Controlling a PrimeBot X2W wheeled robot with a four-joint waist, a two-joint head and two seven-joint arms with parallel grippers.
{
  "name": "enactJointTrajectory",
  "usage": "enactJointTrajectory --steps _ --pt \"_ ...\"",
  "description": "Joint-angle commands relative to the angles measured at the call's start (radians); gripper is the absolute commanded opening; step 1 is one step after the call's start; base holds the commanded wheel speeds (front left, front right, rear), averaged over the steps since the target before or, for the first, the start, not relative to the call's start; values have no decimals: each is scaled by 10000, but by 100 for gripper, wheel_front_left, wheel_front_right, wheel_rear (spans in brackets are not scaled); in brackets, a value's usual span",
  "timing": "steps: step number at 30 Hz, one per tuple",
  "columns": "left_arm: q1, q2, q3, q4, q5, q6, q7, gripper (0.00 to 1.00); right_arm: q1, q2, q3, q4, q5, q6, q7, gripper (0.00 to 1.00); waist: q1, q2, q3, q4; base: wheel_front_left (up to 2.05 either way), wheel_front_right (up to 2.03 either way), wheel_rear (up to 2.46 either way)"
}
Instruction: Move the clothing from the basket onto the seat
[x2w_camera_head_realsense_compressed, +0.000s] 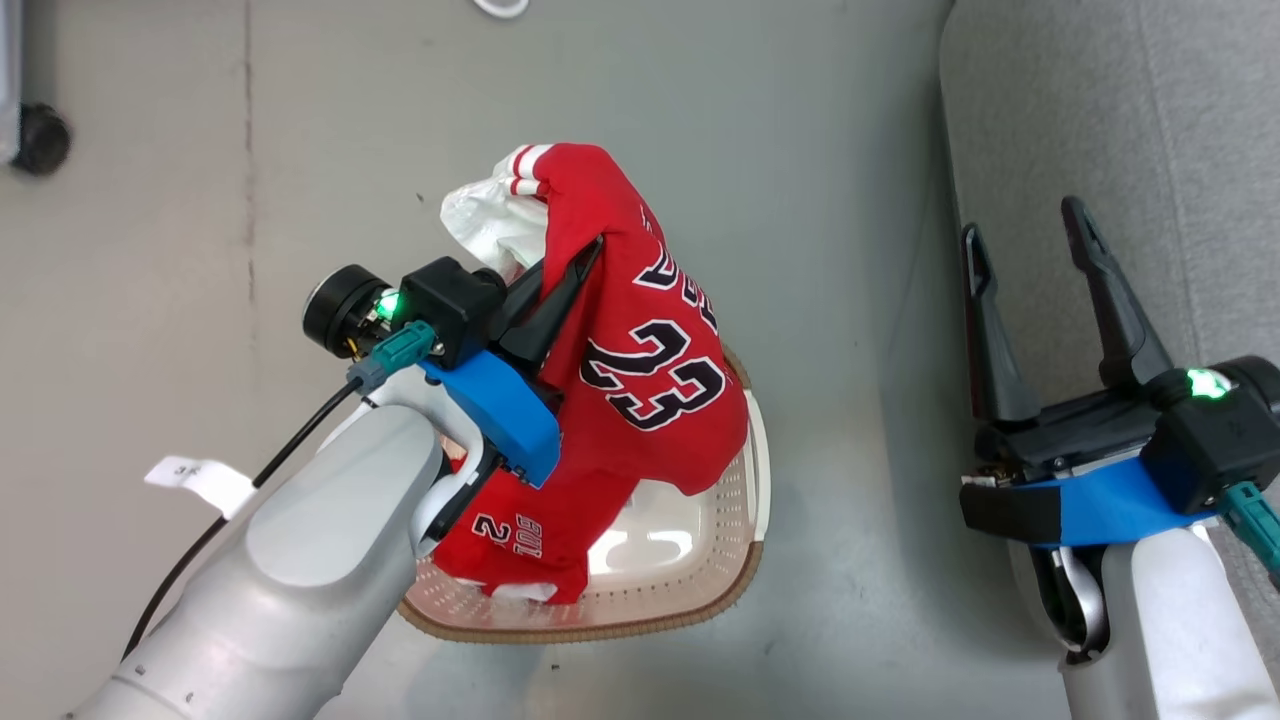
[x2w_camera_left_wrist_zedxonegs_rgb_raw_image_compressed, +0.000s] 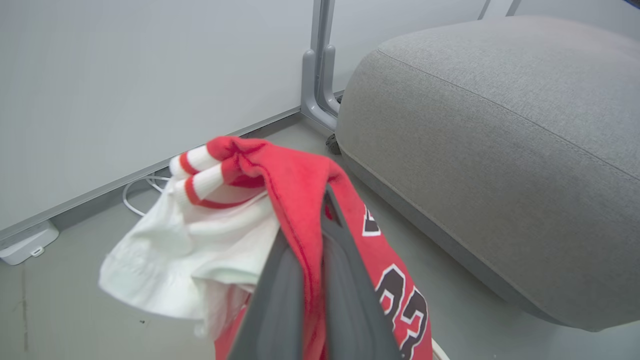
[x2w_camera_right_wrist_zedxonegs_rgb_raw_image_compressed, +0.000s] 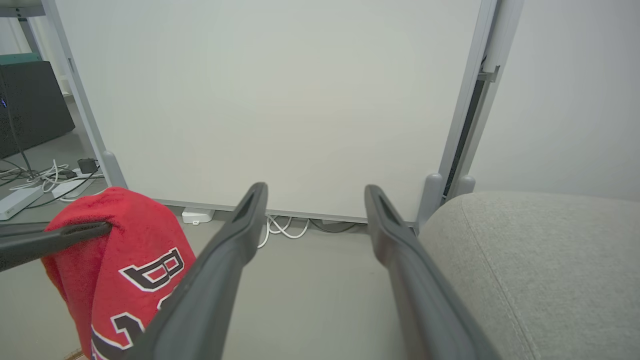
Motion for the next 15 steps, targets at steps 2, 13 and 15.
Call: enactJointTrajectory --steps 2,13,15 --pt "265 35 397 -396 296 -3 -49 0 250 -24 20 100 112 5 -35 100 1 -1 -869 113 0 0 0" --pt "1187 130 1364 -1875 1120 -3 -50 0 1100 -24 108 488 408 5 -35 100 1 -1 -2718 141 0 0 0" --pt "1200 158 1349 -2064 1199 -3 -50 0 1208 -24 131 532 463 5 -35 100 1 -1 -2923 162 0 0 0"
